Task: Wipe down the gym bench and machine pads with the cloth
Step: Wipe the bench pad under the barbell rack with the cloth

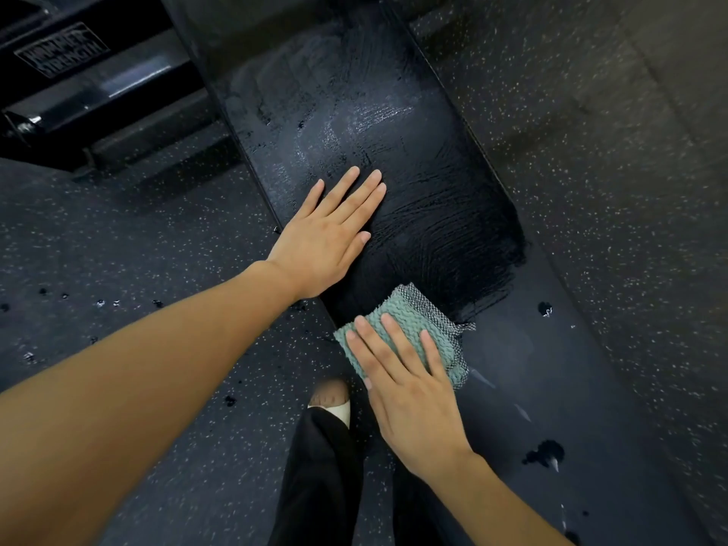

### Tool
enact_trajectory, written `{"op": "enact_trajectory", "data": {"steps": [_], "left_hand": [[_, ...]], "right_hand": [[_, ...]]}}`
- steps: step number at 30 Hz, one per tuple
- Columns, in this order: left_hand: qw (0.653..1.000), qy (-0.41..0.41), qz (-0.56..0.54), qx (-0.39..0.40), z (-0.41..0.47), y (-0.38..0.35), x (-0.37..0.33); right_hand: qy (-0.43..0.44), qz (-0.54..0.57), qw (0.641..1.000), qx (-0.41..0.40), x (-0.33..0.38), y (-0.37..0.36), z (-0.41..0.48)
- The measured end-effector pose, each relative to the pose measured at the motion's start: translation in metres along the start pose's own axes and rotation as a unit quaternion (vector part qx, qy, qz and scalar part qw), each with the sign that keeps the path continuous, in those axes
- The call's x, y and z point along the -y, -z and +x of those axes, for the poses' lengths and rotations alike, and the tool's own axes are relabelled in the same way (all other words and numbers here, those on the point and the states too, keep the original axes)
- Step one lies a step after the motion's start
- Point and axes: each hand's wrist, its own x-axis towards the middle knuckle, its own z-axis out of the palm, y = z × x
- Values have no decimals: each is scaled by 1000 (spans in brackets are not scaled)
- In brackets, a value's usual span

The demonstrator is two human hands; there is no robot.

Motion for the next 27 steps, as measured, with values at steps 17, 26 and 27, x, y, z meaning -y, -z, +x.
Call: {"op": "enact_trajectory", "data": {"steps": [17,26,27], "left_hand": [[1000,25,-8,-1,-15,-8,-26],[998,57,-14,-5,-20,-16,-52],[998,58,-14,-6,-20,-16,-54]], "right_hand": [[34,-1,999,-5,-40,4,-13],[-57,9,998,0,-151,32,-2],[-74,25,997,-8,-148,33,-1]]}}
